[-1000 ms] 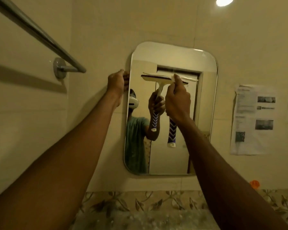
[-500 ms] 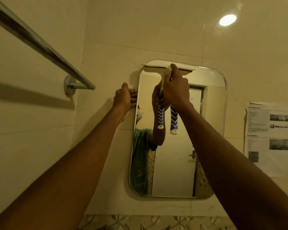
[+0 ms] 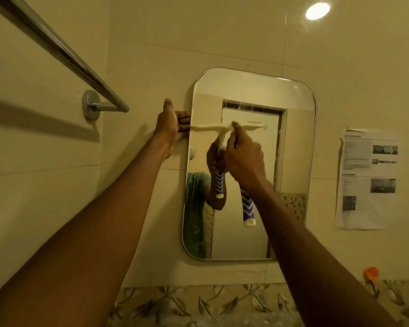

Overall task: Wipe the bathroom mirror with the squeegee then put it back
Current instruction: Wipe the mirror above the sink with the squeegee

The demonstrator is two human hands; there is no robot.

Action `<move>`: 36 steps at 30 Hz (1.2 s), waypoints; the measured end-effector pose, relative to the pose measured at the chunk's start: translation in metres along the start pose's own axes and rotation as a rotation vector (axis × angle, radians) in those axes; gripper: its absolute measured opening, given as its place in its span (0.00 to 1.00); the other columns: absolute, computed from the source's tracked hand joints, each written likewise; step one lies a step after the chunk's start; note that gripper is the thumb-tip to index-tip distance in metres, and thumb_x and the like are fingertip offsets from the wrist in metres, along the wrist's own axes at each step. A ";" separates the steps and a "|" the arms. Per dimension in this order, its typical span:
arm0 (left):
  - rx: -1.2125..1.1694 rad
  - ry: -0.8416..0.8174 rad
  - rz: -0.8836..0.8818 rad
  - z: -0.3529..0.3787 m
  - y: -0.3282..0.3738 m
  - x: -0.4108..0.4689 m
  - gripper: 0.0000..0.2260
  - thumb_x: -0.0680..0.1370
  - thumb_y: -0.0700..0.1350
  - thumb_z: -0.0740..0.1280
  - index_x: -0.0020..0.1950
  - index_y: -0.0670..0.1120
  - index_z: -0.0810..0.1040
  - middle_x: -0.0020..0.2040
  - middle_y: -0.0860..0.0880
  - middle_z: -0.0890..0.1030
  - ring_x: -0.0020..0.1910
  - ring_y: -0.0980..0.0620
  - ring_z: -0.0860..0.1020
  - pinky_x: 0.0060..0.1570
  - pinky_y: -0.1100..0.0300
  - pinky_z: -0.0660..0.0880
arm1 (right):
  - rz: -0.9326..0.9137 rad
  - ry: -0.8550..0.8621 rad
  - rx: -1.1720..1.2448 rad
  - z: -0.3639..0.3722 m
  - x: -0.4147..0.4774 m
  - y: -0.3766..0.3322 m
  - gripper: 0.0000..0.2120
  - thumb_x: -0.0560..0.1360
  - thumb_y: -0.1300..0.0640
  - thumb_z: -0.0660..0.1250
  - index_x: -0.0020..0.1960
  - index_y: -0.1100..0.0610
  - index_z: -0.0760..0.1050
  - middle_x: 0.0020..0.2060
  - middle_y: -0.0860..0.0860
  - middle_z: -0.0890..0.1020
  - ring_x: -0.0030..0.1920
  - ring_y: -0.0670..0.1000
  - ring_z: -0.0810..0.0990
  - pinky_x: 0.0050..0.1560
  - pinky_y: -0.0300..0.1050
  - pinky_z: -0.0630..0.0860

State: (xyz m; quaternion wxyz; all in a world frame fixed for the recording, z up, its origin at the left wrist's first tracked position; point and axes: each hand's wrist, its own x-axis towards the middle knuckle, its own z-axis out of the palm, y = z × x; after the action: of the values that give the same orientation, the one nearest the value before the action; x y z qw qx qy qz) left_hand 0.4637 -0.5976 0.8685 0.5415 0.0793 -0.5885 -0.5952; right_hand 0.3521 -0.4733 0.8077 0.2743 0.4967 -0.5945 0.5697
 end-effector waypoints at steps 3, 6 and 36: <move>0.015 0.000 0.010 -0.002 -0.002 0.002 0.29 0.83 0.58 0.46 0.44 0.43 0.79 0.32 0.49 0.84 0.34 0.53 0.83 0.37 0.59 0.78 | -0.012 0.008 -0.029 -0.001 0.016 -0.005 0.21 0.83 0.51 0.53 0.75 0.53 0.63 0.33 0.51 0.79 0.29 0.50 0.81 0.31 0.51 0.82; 0.051 -0.021 0.027 -0.005 -0.003 0.007 0.28 0.83 0.58 0.46 0.45 0.43 0.80 0.35 0.48 0.85 0.38 0.52 0.83 0.38 0.59 0.79 | -0.012 -0.008 -0.034 0.004 -0.001 0.007 0.21 0.83 0.52 0.54 0.75 0.53 0.63 0.31 0.51 0.79 0.29 0.50 0.81 0.32 0.50 0.82; 0.507 0.130 0.246 -0.001 -0.026 -0.007 0.11 0.80 0.42 0.65 0.61 0.42 0.79 0.53 0.45 0.82 0.51 0.47 0.81 0.54 0.49 0.80 | 0.095 -0.117 -0.048 0.044 -0.148 0.054 0.23 0.83 0.50 0.54 0.77 0.47 0.57 0.37 0.48 0.79 0.29 0.42 0.78 0.25 0.30 0.74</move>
State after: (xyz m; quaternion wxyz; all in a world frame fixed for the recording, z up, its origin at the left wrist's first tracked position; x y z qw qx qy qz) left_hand 0.4528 -0.6001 0.8437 0.6092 0.1782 -0.6876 -0.3527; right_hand 0.3665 -0.4811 0.6445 0.2237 0.4937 -0.6461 0.5375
